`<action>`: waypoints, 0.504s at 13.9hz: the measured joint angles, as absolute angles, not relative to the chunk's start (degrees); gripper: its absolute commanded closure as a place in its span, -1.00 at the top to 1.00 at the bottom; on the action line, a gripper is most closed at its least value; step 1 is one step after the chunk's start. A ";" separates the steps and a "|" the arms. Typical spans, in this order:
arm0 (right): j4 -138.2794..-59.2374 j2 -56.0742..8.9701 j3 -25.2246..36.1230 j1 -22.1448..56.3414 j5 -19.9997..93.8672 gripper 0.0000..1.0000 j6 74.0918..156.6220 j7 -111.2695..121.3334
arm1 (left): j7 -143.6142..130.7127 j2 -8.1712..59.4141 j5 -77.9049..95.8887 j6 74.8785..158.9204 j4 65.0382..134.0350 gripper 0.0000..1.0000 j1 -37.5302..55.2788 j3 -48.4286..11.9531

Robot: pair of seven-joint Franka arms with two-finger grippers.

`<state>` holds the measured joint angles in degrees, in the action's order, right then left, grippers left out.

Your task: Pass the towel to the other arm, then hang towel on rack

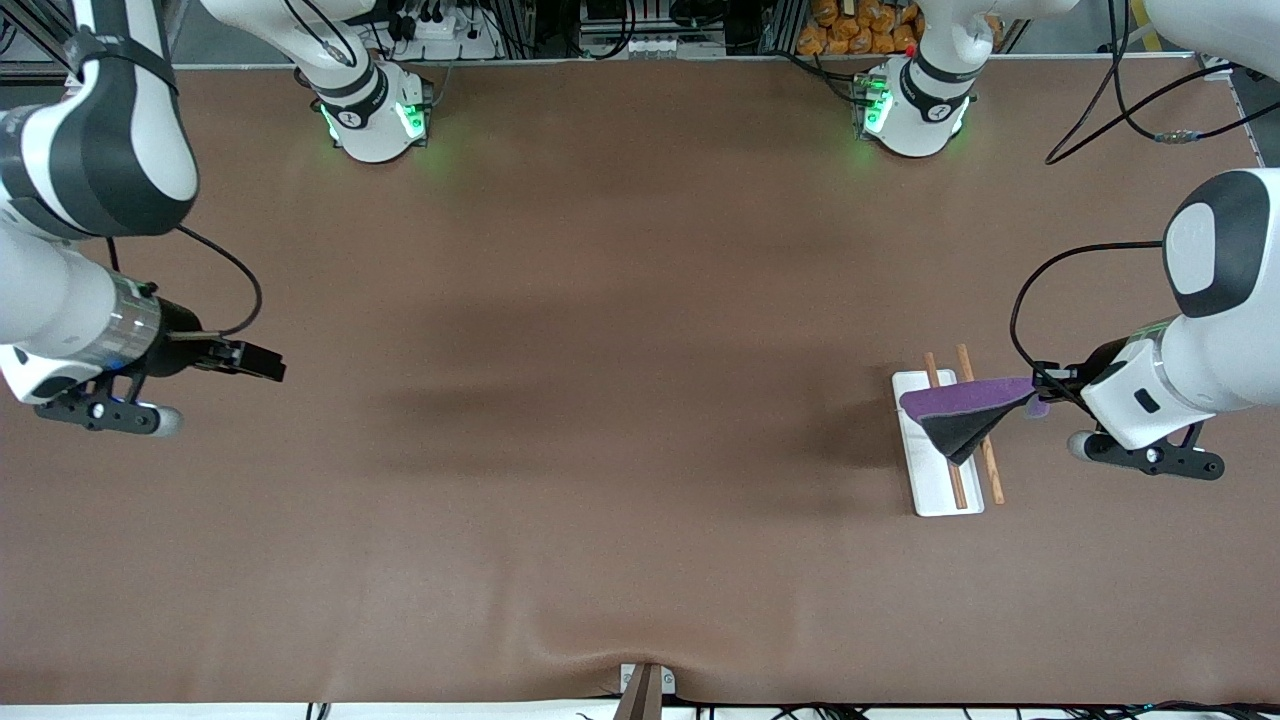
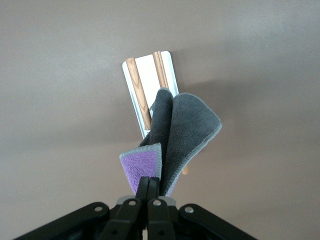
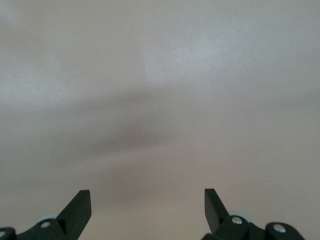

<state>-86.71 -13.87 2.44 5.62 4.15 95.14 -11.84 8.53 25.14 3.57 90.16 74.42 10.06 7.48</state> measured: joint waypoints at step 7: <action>-95.38 -6.65 2.46 1.52 3.87 1.00 100.08 -1.06 | 9.56 28.96 7.33 90.26 75.45 -1.00 5.09 7.45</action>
